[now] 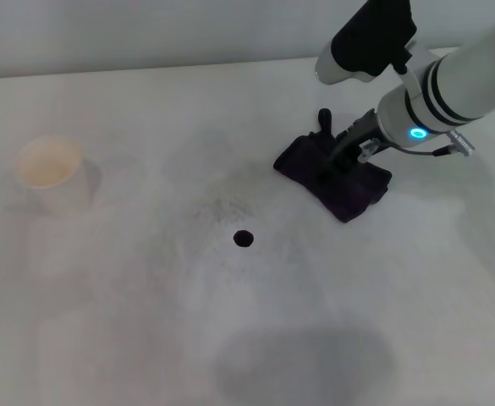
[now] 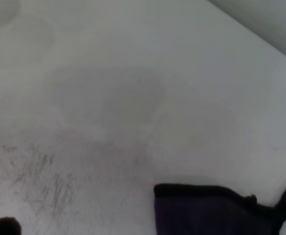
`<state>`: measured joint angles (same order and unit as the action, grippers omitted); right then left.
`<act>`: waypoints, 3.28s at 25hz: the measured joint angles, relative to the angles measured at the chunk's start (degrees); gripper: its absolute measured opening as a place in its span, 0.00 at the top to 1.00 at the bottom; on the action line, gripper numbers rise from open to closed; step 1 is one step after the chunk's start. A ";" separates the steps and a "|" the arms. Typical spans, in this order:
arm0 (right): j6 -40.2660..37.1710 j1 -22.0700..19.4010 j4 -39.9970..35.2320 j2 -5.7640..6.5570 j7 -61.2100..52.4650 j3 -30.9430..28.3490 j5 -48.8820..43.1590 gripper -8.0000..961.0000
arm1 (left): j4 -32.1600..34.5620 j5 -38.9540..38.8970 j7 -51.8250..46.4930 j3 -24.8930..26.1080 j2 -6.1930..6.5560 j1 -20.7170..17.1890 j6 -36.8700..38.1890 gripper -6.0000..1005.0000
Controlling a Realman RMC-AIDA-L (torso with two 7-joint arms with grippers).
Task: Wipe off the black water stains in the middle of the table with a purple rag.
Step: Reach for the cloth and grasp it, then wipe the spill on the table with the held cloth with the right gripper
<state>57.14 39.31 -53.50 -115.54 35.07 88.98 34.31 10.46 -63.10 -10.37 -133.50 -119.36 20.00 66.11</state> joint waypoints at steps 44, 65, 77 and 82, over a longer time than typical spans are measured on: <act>2.01 1.03 3.19 -0.21 -0.18 0.81 -2.15 0.94 | 0.10 0.00 0.00 0.00 0.00 0.13 0.07 0.11; 9.84 3.00 -0.74 -0.46 6.32 9.59 11.96 0.94 | 0.25 0.08 0.00 0.00 0.09 0.20 0.26 0.11; -1.38 6.25 -0.33 -0.65 6.63 24.47 21.44 0.94 | 0.27 0.15 0.00 0.00 0.15 0.41 0.25 0.11; -7.66 6.66 0.03 -0.66 6.65 27.74 21.85 0.94 | 0.15 0.18 0.00 0.00 0.18 0.70 0.25 0.11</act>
<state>49.48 45.98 -53.47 -116.20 41.72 116.72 56.16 10.61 -62.92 -10.37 -133.50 -119.18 20.70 66.36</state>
